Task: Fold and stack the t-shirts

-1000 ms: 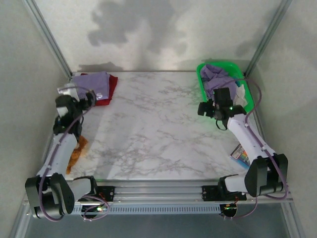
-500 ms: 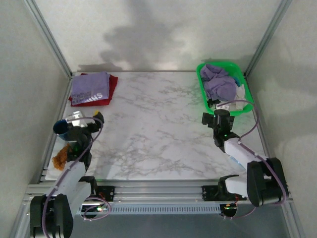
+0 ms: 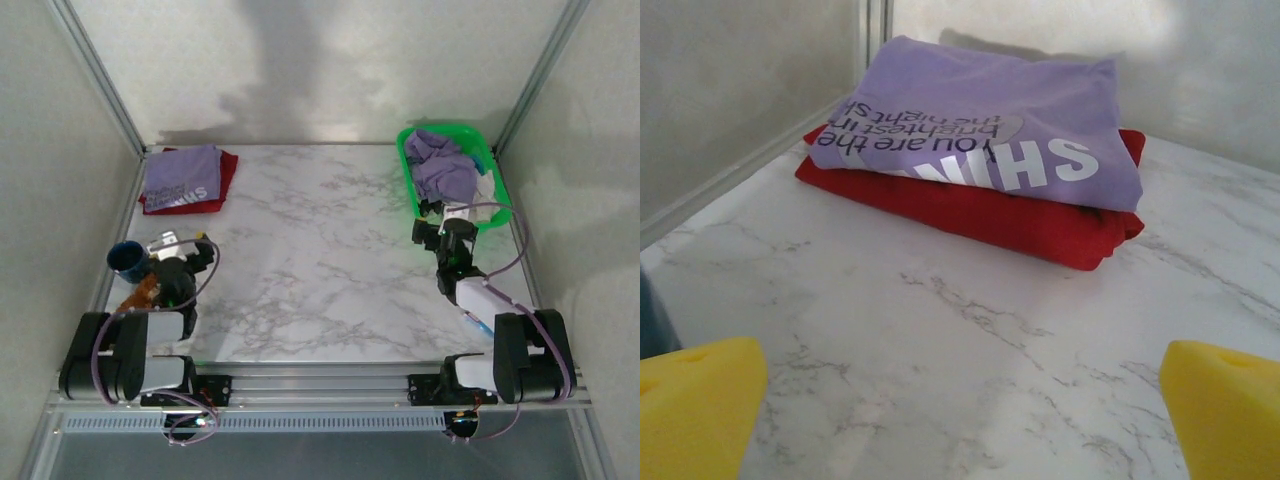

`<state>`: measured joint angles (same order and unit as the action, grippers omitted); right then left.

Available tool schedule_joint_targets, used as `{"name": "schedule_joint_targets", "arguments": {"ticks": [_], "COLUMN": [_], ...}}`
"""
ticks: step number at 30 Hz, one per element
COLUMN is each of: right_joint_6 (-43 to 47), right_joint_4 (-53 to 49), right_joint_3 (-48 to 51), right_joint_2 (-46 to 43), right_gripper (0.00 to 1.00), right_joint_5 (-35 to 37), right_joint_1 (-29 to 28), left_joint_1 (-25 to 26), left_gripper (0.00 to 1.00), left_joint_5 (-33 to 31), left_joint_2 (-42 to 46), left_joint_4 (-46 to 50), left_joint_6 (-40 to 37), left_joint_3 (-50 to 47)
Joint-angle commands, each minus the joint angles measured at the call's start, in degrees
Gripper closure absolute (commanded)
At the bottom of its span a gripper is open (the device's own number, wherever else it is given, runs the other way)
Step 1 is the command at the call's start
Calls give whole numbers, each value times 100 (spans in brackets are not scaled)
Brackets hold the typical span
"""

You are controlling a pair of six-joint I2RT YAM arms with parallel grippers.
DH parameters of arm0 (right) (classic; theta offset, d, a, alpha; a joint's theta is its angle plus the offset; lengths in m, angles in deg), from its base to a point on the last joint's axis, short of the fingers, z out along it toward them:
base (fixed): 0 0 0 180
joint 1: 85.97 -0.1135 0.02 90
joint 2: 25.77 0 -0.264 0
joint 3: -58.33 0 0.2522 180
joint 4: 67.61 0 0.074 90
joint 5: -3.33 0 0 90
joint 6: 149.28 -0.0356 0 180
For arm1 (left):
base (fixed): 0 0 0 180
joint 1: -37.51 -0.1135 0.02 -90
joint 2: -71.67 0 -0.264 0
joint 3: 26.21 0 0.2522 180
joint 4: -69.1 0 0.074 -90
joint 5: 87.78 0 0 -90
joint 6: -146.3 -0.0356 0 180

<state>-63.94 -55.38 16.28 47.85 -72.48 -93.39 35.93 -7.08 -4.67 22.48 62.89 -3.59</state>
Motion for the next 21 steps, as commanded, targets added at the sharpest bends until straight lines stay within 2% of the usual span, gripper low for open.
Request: {"name": "schedule_joint_targets", "arguments": {"ticks": [1, 2, 5, 6, 10, 13, 16, 21], "right_joint_6": [49, -6, 140, 210, 357, 413, 433, 351], "right_joint_4": [124, 90, 1264, 1274, 1958, 2733, 2162, 2007], "right_joint_3": [99, 115, 736, 710, 763, 925, 585, 515], "right_joint_2": [-80, 5, 265, 283, 804, 1358, 1440, 1427], "right_gripper": [1, 1, 1, 1, 1, 1, 1, 1], "right_joint_5": [-204, -250, -302, -225, -413, -584, -686, -945], "right_joint_1": [71, 95, 100, 100, 199, 202, 204, 358], "left_joint_1": [44, 44, 57, 62, 71, 58, -34, -61], "left_gripper": [0, 0, 0, 0, 0, 0, 0, 0], "left_joint_5": [-75, -127, 58, 68, 549, 487, 451, 424], "left_joint_2": [-413, -582, -1070, -1175, -1103, -1143, -1148, -1151], "left_joint_4": [-985, -992, -1642, -1930, -1613, -1523, -1378, -1355], "left_joint_6": [-300, -273, -342, -368, -558, -523, -384, -345], "left_joint_3": [274, 344, 197, 124, 213, 289, 384, 386]}}
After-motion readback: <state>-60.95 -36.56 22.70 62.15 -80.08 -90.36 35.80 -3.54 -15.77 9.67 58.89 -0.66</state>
